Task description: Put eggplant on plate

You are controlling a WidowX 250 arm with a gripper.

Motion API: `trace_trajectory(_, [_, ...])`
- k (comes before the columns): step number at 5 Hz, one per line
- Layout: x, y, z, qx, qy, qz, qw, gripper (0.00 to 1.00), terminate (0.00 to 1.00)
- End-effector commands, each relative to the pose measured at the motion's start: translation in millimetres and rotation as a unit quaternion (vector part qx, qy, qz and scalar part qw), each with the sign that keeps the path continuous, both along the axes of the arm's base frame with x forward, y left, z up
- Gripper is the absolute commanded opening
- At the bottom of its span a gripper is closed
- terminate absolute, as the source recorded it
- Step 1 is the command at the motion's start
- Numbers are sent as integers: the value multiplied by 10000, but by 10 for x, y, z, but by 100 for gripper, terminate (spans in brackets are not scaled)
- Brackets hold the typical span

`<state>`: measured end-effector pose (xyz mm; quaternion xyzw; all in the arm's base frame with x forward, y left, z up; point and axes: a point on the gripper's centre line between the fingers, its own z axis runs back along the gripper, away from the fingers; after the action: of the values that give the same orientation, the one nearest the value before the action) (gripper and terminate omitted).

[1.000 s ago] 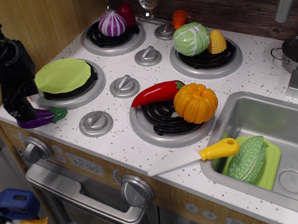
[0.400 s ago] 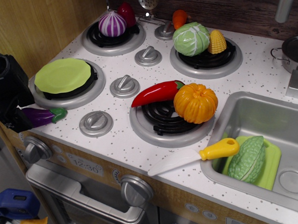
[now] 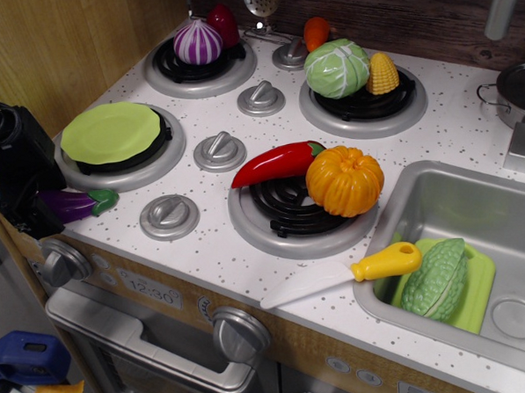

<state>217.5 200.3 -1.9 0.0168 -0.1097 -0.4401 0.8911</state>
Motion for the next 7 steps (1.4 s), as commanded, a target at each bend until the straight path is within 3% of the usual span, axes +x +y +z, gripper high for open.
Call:
trace_trajectory(1, [22, 92, -3, 12, -172, 173, 9997, 100, 0])
trace_trajectory(2, [44, 80, 23, 2, -140, 249, 9996, 0, 0])
trace_trajectory(3, [51, 85, 213, -8, 68, 296, 9995, 0, 0])
trace_trajectory(5, [229, 120, 719, 378, 82, 431, 9983, 0, 0])
trace_trajectory(6, [415, 179, 891, 823, -147, 341, 9959, 0, 0])
trace_trajectory(7, [716, 232, 856, 908, -526, 217, 9942, 0, 0])
